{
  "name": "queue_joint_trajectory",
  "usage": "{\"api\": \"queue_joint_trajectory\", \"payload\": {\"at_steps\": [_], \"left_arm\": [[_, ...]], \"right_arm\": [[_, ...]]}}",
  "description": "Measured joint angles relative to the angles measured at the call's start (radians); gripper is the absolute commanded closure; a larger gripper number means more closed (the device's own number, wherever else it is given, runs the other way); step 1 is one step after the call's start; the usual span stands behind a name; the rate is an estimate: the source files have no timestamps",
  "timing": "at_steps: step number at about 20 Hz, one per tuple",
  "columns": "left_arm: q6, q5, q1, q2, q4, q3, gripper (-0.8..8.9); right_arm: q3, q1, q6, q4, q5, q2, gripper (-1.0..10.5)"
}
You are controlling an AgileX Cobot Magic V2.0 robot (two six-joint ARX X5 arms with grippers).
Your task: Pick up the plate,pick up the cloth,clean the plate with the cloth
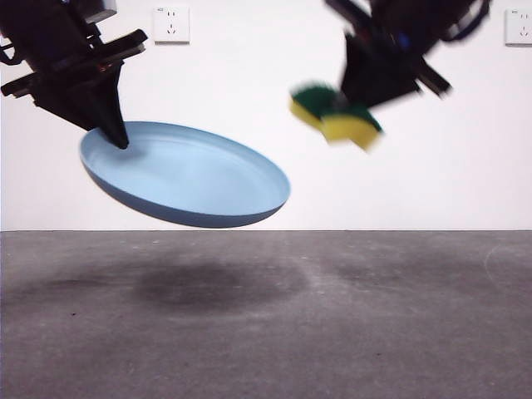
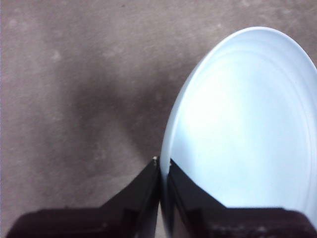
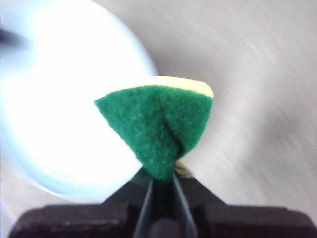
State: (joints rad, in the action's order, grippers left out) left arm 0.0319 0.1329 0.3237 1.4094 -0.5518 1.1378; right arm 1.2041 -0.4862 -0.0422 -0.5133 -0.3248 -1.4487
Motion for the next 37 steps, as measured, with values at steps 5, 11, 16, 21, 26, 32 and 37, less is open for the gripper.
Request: {"api": "queue_joint_trajectory", "payload": {"at_steps": [5, 11, 16, 21, 26, 32, 37], "left_arm": [[0.018, 0.068, 0.090, 0.000, 0.013, 0.000, 8.21], [0.047, 0.116, 0.135, 0.002, 0.053, 0.000, 8.21], [0.048, 0.133, 0.129, 0.003, 0.117, -0.001, 8.21], [0.048, 0.140, 0.092, 0.003, 0.101, -0.001, 8.21], [0.061, 0.175, 0.088, 0.003, 0.078, -0.001, 8.21], [0.074, 0.211, 0.084, 0.004, 0.077, -0.001, 8.21], [0.074, 0.238, 0.083, 0.004, 0.076, -0.001, 8.21]], "right_arm": [[0.003, -0.130, -0.003, 0.079, 0.140, -0.026, 9.6], [0.003, -0.197, -0.006, 0.172, 0.168, -0.133, 9.6], [0.006, -0.272, -0.014, 0.113, 0.116, -0.135, 9.6], [0.006, -0.286, 0.006, -0.181, 0.364, -0.136, 9.6], [0.006, -0.251, 0.009, -0.130, 0.709, -0.134, 9.6], [0.006, -0.227, 0.009, 0.130, 0.572, -0.134, 9.6], [0.006, -0.228, -0.019, 0.271, 0.214, -0.130, 9.6]]}}
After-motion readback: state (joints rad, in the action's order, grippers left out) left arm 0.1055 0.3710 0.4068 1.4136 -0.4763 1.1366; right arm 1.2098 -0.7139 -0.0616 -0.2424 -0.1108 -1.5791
